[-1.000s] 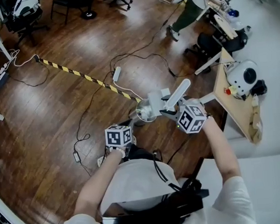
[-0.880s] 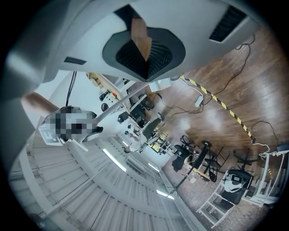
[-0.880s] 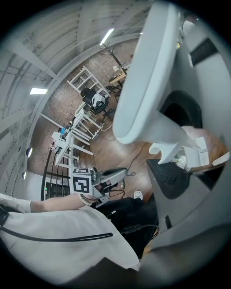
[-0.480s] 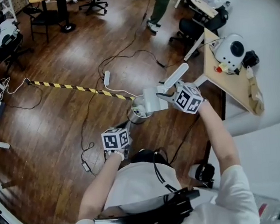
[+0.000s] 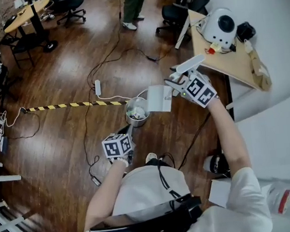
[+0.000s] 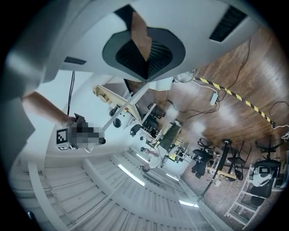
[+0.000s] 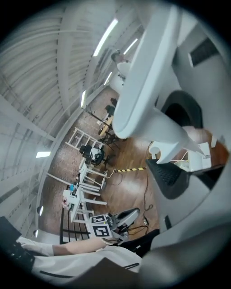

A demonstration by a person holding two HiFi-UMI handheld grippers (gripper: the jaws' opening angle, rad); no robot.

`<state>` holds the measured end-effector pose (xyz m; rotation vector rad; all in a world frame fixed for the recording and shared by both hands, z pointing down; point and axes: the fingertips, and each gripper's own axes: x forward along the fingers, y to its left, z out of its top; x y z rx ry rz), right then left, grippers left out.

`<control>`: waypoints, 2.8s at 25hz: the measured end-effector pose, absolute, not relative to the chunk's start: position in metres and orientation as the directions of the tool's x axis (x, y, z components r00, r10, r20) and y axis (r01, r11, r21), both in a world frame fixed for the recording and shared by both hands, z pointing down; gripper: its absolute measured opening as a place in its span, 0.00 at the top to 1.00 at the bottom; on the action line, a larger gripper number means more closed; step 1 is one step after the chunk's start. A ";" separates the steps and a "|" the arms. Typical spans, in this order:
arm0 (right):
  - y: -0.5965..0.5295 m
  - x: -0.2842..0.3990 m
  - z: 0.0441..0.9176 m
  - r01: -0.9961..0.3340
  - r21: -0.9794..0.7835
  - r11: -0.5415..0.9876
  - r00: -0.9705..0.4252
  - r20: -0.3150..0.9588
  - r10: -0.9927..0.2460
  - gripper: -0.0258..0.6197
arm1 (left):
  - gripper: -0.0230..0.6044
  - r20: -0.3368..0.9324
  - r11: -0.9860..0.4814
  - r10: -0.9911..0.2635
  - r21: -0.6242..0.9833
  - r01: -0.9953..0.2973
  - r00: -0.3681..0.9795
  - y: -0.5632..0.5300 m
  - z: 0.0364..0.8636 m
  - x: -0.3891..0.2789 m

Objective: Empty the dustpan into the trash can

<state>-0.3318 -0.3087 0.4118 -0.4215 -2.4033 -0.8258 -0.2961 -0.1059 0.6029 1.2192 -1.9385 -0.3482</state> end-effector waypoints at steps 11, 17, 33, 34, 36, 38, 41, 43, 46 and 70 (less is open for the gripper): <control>-0.465 -0.213 0.450 -0.029 0.342 0.939 -0.722 0.643 -0.257 0.63 | 0.97 0.529 0.396 -0.848 0.581 -0.711 -0.040 -0.202 0.615 -0.238; -0.534 -0.142 0.526 -0.255 0.255 0.933 -0.629 0.689 -0.360 0.63 | 0.97 0.579 0.385 -0.815 0.566 -0.729 0.020 -0.226 0.629 -0.215; -0.603 -0.049 0.632 -0.795 0.084 0.601 -0.441 0.602 -0.666 0.63 | 0.97 0.674 0.431 -0.737 0.534 -0.728 0.059 -0.251 0.665 -0.187; -0.604 -0.049 0.636 -0.821 0.062 0.567 -0.427 0.592 -0.683 0.62 | 0.97 0.677 0.438 -0.734 0.534 -0.723 0.056 -0.250 0.666 -0.187; -0.603 -0.051 0.648 -0.858 0.025 0.513 -0.407 0.578 -0.708 0.62 | 0.97 0.684 0.455 -0.728 0.534 -0.712 0.048 -0.248 0.668 -0.189; -0.602 -0.056 0.658 -0.882 0.003 0.471 -0.388 0.564 -0.729 0.62 | 0.97 0.689 0.469 -0.723 0.532 -0.704 0.039 -0.244 0.668 -0.191; -0.603 -0.067 0.670 -0.908 -0.024 0.419 -0.362 0.550 -0.753 0.62 | 0.97 0.699 0.498 -0.715 0.526 -0.690 0.017 -0.234 0.667 -0.197; -0.603 -0.080 0.681 -0.913 -0.033 0.407 -0.356 0.553 -0.753 0.62 | 0.97 0.706 0.521 -0.709 0.521 -0.676 -0.003 -0.225 0.667 -0.203; -0.595 -0.107 0.696 -0.902 -0.039 0.429 -0.373 0.569 -0.733 0.62 | 0.97 0.714 0.558 -0.699 0.516 -0.650 -0.033 -0.210 0.668 -0.209; -0.479 -0.082 0.748 -0.937 -0.202 0.285 -0.344 0.669 -0.659 0.46 | 0.97 0.713 0.575 -0.700 0.537 -0.617 -0.031 -0.162 0.670 -0.215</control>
